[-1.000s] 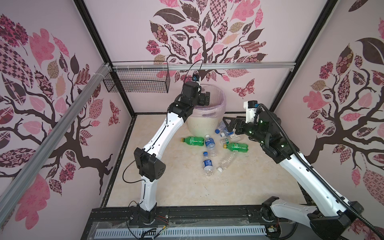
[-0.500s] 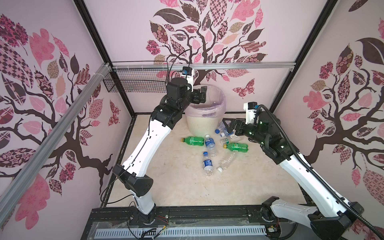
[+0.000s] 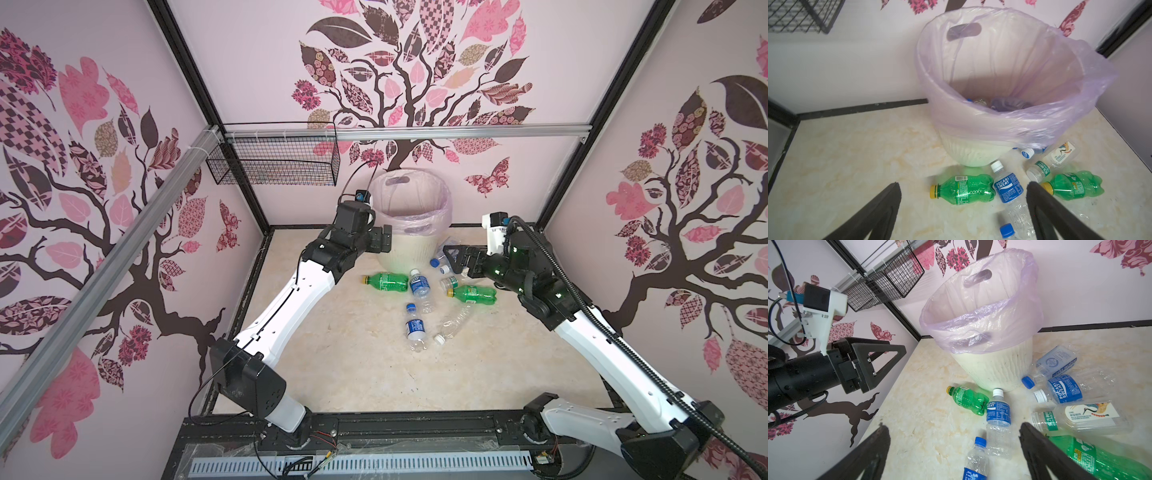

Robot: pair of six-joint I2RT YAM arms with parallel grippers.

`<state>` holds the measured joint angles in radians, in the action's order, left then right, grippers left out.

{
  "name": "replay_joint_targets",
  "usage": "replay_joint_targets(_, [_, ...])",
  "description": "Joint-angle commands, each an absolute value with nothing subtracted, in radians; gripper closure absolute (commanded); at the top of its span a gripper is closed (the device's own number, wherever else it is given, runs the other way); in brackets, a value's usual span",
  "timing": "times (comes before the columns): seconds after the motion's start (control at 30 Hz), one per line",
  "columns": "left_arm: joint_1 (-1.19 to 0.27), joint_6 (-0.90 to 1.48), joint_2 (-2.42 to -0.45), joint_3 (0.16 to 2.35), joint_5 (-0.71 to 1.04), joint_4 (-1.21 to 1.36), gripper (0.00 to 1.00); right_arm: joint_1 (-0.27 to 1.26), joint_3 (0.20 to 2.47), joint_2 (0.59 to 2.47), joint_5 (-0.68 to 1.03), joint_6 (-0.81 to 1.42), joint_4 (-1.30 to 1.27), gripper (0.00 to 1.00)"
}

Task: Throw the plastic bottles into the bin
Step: 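Lower left gripper onto the small green Sprite bottle while right gripper lowers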

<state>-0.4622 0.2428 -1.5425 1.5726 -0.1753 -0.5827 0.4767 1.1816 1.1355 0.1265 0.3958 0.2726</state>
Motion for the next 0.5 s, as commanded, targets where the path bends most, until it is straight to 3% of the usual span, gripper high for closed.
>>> replay_joint_targets(0.0, [-0.416, 0.451, -1.503, 1.471, -0.121, -0.597, 0.03, 0.484, 1.169, 1.134, 0.102, 0.368, 0.315, 0.0])
replay_joint_targets(0.27, [-0.336, 0.963, -1.548, 1.353, 0.057, -0.565, 0.03, 0.714, 1.178, 1.219, -0.166, 0.262, 0.377, 0.0])
replay_joint_targets(0.47, [-0.32, 1.245, -1.667, 1.407, 0.09, -0.661, 0.03, 0.759, 1.145, 1.254, -0.166, 0.291, 0.345, 0.0])
